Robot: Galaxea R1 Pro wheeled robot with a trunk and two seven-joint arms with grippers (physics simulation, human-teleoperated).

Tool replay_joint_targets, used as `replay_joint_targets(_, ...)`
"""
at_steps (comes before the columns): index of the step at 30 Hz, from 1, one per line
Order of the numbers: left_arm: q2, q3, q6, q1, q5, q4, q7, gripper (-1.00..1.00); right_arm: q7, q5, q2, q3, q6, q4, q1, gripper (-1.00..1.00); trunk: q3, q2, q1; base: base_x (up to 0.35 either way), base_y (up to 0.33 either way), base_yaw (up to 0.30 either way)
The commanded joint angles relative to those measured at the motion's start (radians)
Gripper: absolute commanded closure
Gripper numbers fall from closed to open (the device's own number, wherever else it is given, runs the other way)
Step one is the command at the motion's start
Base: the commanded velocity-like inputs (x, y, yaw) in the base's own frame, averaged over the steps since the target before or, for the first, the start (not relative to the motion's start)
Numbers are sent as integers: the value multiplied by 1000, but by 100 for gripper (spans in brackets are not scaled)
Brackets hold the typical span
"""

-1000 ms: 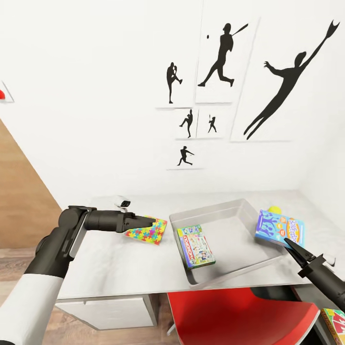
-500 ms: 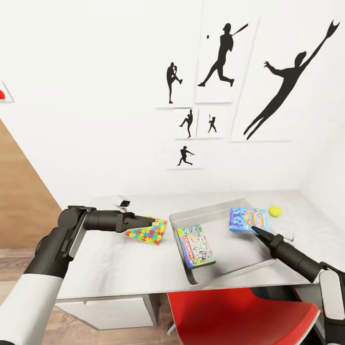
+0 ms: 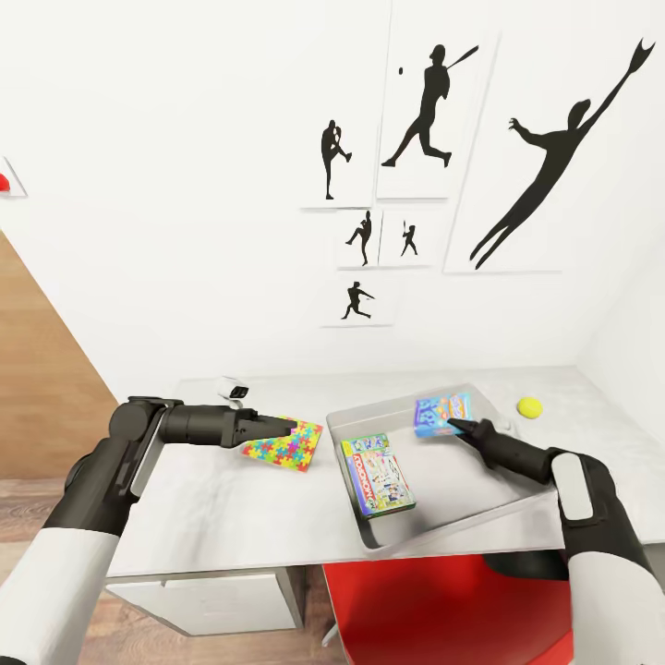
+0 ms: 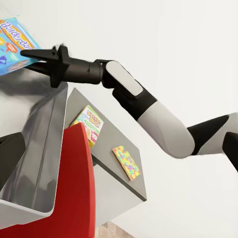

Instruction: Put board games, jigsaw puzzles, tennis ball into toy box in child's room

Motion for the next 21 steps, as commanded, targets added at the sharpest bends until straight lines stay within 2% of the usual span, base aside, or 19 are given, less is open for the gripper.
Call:
replay_joint_targets(1, 1, -2, 10, -1, 1, 0, -3, -100, 7, 7, -2, 1, 5, 14, -7, 100, -2, -2, 1, 0, 0, 0)
replay_joint_targets(4, 1, -2, 10, -1, 1, 0, -3, -100, -5, 9, -21, 10, 5, 71, -22, 100, -2, -2, 1, 0, 0, 0)
replay_joint_targets(8, 1, -2, 10, -1, 1, 0, -3, -100, -18, 9, -62, 17, 5, 139, -28, 100, -2, -2, 1, 0, 0, 0)
replay_joint_targets(17, 1, -2, 10, -1, 0, 0, -3, -100, -96, 9, -78, 64, 5, 243, -80, 100, -2, -2, 1, 0, 0, 0)
replay_joint_targets(21, 1, -1, 10, -1, 1, 0, -3, -100, -123, 9, -78, 102, 5, 260, -96, 100, -2, -2, 1, 0, 0, 0)
